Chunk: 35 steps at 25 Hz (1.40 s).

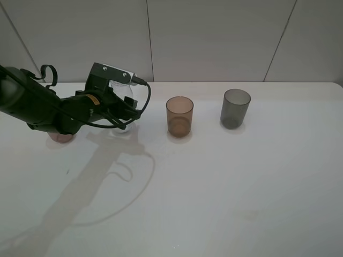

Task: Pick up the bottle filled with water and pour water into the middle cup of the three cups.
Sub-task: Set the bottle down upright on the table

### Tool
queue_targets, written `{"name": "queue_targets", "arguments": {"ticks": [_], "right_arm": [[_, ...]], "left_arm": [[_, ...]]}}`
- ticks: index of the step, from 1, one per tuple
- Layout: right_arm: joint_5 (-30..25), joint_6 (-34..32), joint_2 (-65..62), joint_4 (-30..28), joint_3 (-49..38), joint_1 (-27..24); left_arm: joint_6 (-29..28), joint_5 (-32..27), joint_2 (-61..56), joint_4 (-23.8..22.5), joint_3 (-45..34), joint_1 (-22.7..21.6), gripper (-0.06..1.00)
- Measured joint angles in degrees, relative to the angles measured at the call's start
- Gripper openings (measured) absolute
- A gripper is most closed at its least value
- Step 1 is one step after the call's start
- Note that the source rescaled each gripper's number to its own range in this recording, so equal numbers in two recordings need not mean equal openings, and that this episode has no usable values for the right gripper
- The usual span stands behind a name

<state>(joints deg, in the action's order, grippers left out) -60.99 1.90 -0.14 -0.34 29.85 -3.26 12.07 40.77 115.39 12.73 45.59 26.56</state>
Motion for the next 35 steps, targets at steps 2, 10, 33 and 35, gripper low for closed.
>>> {"name": "queue_targets", "arguments": {"ticks": [2, 10, 33, 35], "right_arm": [[0.0, 0.0, 0.0, 0.0, 0.0, 0.0], [0.0, 0.0, 0.0, 0.0, 0.0, 0.0], [0.0, 0.0, 0.0, 0.0, 0.0, 0.0], [0.0, 0.0, 0.0, 0.0, 0.0, 0.0]], "left_arm": [[-0.4, 1.3, 0.4, 0.0, -0.1, 0.0, 0.00], [-1.1, 2.1, 0.6, 0.2, -0.1, 0.0, 0.00], [3.0, 5.1, -13.3, 0.6, -0.2, 0.0, 1.00], [4.5, 1.3, -17.7, 1.8, -0.2, 0.0, 1.00]]}}
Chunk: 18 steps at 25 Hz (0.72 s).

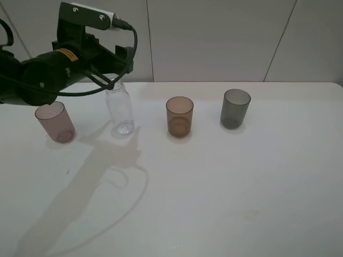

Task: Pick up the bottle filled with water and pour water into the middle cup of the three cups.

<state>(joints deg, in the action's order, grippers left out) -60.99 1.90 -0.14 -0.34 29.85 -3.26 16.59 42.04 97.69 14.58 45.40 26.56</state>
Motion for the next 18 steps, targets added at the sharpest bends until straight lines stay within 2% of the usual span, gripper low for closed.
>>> {"name": "queue_targets", "arguments": {"ticks": [2, 5, 9, 14, 15, 18], "right_arm": [[0.0, 0.0, 0.0, 0.0, 0.0, 0.0], [0.0, 0.0, 0.0, 0.0, 0.0, 0.0], [0.0, 0.0, 0.0, 0.3, 0.0, 0.0], [0.0, 0.0, 0.0, 0.0, 0.0, 0.0], [0.0, 0.0, 0.0, 0.0, 0.0, 0.0], [0.0, 0.0, 0.0, 0.0, 0.0, 0.0]], "left_arm": [[1.9, -5.1, -5.0, 2.3, 0.0, 0.0, 1.00], [6.3, -16.2, -14.8, 6.0, 0.0, -0.6, 1.00], [8.9, -32.5, -27.5, 7.1, 0.0, -4.3, 1.00], [6.7, -51.9, -41.1, 3.6, 0.0, -14.1, 1.00], [6.7, -51.9, -41.1, 3.6, 0.0, -14.1, 1.00], [0.9, -61.8, -49.3, -0.8, 0.0, -20.7, 1.00]]}}
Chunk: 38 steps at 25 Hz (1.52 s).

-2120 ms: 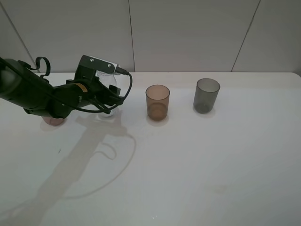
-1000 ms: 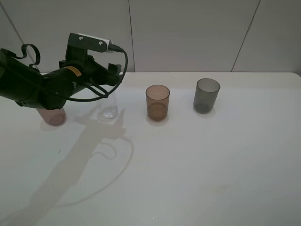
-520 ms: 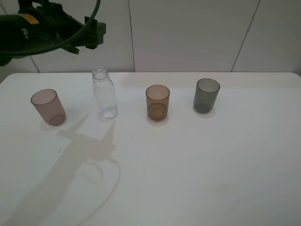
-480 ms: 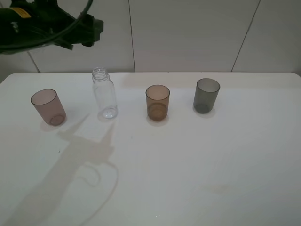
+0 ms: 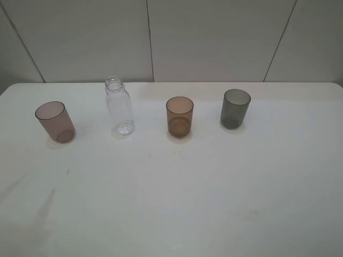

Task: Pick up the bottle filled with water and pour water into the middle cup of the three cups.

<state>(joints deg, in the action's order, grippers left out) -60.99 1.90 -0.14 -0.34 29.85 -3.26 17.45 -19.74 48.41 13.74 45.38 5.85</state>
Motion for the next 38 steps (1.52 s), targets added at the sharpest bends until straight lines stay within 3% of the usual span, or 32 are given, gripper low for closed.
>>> {"name": "queue_targets", "arguments": {"ticks": [3, 6, 7, 9, 14, 19, 30, 38], "right_arm": [[0.0, 0.0, 0.0, 0.0, 0.0, 0.0], [0.0, 0.0, 0.0, 0.0, 0.0, 0.0], [0.0, 0.0, 0.0, 0.0, 0.0, 0.0], [0.0, 0.0, 0.0, 0.0, 0.0, 0.0], [0.0, 0.0, 0.0, 0.0, 0.0, 0.0], [0.0, 0.0, 0.0, 0.0, 0.0, 0.0], [0.0, 0.0, 0.0, 0.0, 0.0, 0.0], [0.0, 0.0, 0.0, 0.0, 0.0, 0.0]], "left_arm": [[-7.1, -9.2, -8.4, -4.5, 0.0, -5.1, 1.00], [-10.7, -18.2, -17.2, -7.6, 0.0, -7.4, 1.00], [-11.3, -23.3, -21.6, -8.4, 0.0, -7.4, 1.00], [-11.5, -25.4, -23.3, -8.5, 0.0, -7.0, 1.00], [-11.7, -41.4, -28.1, -8.6, 0.0, -4.1, 1.00], [-13.9, -44.1, -28.9, -8.4, -1.9, -4.1, 1.00], [-16.0, -40.9, -42.0, -8.7, -16.1, -2.6, 1.00], [-16.3, -40.9, -43.3, -9.2, -16.6, -2.1, 1.00]]}}
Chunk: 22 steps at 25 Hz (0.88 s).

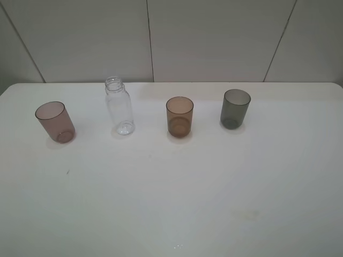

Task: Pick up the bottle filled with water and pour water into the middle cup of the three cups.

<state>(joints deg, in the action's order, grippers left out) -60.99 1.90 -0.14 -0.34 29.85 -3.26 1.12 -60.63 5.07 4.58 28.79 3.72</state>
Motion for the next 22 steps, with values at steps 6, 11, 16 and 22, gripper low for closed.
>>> {"name": "queue_targets", "arguments": {"ticks": [6, 11, 16, 22], "right_arm": [[0.0, 0.0, 0.0, 0.0, 0.0, 0.0], [0.0, 0.0, 0.0, 0.0, 0.0, 0.0], [0.0, 0.0, 0.0, 0.0, 0.0, 0.0], [0.0, 0.0, 0.0, 0.0, 0.0, 0.0]], "left_arm": [[0.0, 0.0, 0.0, -0.1, 0.0, 0.0, 1.00], [0.0, 0.0, -1.3, -0.1, 0.0, 0.0, 1.00], [0.0, 0.0, -5.0, -0.1, 0.0, 0.0, 1.00], [0.0, 0.0, -5.4, -0.1, 0.0, 0.0, 1.00]]}}
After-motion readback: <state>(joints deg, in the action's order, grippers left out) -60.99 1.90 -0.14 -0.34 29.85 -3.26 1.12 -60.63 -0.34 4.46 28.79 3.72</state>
